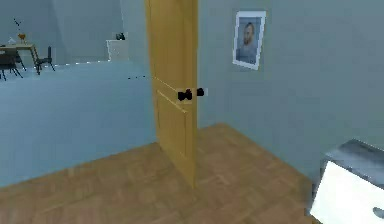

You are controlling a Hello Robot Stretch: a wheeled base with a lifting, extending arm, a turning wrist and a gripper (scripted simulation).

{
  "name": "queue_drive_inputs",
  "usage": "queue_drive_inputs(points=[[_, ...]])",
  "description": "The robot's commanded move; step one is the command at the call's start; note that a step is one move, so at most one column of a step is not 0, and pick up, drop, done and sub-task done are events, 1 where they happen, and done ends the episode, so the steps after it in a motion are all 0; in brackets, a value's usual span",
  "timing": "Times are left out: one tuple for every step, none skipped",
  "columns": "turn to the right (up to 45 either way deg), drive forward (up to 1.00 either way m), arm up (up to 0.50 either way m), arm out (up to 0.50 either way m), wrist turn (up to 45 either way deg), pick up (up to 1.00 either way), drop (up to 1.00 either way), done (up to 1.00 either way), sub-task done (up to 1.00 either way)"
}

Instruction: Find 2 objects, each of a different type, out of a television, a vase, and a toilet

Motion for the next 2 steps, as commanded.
queue_drive_inputs(points=[[45.0,0.00,0.00,0.00,0.0,0.00,0.00,0.00,0.00],[45.0,0.00,0.00,0.00,0.0,0.00,0.00,0.00,0.00]])
